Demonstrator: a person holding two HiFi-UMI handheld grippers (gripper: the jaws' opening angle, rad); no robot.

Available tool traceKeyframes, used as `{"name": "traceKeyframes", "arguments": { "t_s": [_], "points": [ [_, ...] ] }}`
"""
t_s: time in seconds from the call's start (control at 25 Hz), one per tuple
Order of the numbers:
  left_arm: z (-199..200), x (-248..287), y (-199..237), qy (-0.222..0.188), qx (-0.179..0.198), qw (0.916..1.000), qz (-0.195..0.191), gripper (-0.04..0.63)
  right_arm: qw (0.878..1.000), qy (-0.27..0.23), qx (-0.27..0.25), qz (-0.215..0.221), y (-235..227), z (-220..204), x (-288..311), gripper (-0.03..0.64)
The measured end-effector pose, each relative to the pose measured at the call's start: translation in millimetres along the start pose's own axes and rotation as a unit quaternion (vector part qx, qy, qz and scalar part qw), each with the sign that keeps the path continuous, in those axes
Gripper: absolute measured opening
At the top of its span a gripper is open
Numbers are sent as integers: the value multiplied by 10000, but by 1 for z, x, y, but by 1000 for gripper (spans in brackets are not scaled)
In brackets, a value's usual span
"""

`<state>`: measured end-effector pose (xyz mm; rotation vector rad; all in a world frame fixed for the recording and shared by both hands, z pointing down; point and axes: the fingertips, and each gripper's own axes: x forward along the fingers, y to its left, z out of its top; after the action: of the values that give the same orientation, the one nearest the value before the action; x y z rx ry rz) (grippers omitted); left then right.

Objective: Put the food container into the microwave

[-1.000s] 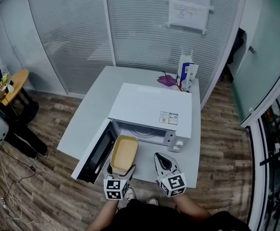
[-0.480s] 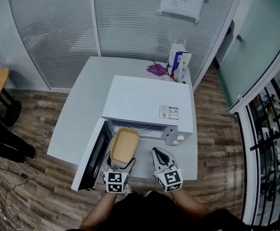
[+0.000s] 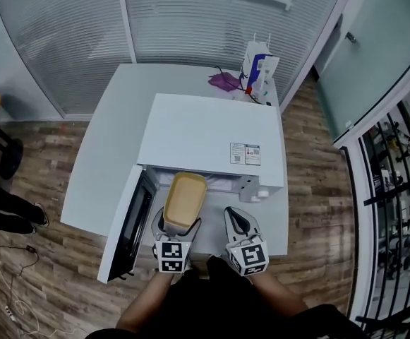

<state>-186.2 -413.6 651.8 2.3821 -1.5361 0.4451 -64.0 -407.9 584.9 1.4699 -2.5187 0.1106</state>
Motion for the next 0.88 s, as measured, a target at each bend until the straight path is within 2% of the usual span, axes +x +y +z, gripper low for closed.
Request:
{"name": "traceKeyframes", "arguments": {
  "t_s": [0.32,0.88],
  "points": [
    [1,38,7,122,2,9997,228,486,9998,84,154,95,-15,-14,22,8],
    [0,102,19,282,26,9989,379,487,9982,365,280,382,-9,-44,46,8]
  ]
}}
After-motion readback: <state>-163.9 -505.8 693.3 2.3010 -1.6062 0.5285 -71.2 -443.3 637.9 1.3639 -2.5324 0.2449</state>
